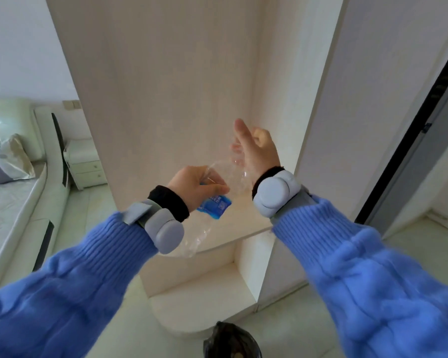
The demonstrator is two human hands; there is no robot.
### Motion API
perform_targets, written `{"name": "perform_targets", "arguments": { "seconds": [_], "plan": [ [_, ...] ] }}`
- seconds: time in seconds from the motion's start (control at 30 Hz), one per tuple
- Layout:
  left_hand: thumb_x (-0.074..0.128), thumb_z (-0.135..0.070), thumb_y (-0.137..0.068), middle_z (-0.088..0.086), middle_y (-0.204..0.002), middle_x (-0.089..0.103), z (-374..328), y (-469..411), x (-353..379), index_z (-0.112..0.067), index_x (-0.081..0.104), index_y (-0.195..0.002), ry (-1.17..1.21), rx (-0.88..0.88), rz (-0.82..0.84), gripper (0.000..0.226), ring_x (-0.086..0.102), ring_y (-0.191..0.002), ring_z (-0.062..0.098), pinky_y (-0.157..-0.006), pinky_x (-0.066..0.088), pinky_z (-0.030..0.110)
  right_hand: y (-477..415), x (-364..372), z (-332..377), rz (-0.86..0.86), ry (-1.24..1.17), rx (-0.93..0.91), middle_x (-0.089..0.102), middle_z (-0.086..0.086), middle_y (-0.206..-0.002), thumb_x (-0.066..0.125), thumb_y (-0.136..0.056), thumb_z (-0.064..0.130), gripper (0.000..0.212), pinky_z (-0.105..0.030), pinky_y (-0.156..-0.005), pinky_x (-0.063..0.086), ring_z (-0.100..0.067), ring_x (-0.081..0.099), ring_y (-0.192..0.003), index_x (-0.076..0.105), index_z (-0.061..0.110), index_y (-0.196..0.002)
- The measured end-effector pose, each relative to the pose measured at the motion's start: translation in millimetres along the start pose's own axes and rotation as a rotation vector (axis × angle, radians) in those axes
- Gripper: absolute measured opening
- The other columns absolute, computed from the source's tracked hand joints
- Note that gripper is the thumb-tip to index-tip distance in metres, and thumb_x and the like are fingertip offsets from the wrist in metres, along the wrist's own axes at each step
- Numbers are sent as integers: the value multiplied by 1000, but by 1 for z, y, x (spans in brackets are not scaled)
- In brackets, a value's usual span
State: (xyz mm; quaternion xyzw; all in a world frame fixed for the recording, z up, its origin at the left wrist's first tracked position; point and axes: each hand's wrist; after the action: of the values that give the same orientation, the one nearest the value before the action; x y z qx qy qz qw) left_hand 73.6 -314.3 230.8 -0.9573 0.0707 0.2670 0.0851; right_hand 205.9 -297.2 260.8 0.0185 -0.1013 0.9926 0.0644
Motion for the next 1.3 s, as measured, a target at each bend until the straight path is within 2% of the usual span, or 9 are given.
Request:
{"name": "perform_targets", "arguments": {
  "seconds": [0.13,0.27,0.37,0.53,0.67,0.73,0.93,1.03,1.3],
  "plan": [
    [70,-20,-76,6,-84,67,11,1,16,-25,58,-66,-92,17,62,17,58,-77,18,-68,47,24,3,-6,-11,-94,118,-21,54,-3,-54,61,-86,38,40,-35,-63,48,-25,54,-61,48,13,-57],
    [71,-28,-74,10,-99,69,31,2,38,-18,61,-85,-154,-17,100,18,63,-91,25,-86,49,34,8,-10,-38,-196,159,-19,53,0,-47,63,-84,35,43,-30,-61,46,-22,54,-54,45,16,-50],
    [69,-34,-76,5,-98,62,46,1,50,-11,63,-103,-271,-58,186,36,56,-91,22,-85,44,32,15,-15,-58,-200,285,-25,56,5,-51,65,-81,38,37,-26,-63,46,-9,53,-49,46,22,-54],
    [73,-24,-73,-9,-69,51,70,2,75,-7,64,-98,-323,-47,185,31,47,-66,10,-60,36,18,34,-27,-94,-107,476,33,66,-2,-88,62,-84,39,28,-20,-67,40,-15,57,-81,49,21,-68],
    [72,-21,-73,0,-84,57,90,3,99,-9,65,-95,-327,-126,200,26,49,-79,15,-63,32,18,42,-37,-114,34,669,181,64,-2,-119,54,-89,37,29,-27,-89,43,-20,59,-111,55,12,-104],
    [72,-20,-74,2,-87,56,104,7,116,-15,61,-88,-319,-163,239,19,49,-81,16,-57,33,19,47,-44,-129,90,766,286,60,-5,-125,49,-91,32,39,-30,-88,43,-25,57,-113,47,7,-121],
    [64,-20,-79,14,-114,64,137,11,160,-5,57,-106,-387,-281,339,31,54,-91,26,-79,40,31,59,-54,-168,135,858,512,59,-9,-123,41,-92,24,40,-28,-74,35,-24,47,-87,39,6,-128],
    [57,-21,-84,12,-129,56,151,16,182,-6,49,-123,-432,-310,422,42,54,-114,30,-87,39,30,66,-61,-193,160,895,564,60,-12,-121,40,-93,22,37,-29,-72,36,-24,47,-86,42,5,-126],
    [63,-10,-82,15,-141,46,193,18,212,-7,37,-136,-288,-476,545,60,47,-127,29,-107,38,38,80,-74,-250,182,895,740,60,-14,-123,43,-94,24,39,-30,-73,38,-30,56,-96,41,4,-128]
  ]
}}
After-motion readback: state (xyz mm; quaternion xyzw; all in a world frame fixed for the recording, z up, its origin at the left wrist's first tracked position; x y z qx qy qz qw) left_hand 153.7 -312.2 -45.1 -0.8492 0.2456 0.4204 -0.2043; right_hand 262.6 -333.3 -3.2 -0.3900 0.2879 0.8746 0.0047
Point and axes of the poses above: each hand's wrist, its own y-axis away from the middle knuckle, its own x-axis out of the palm, z = x × y
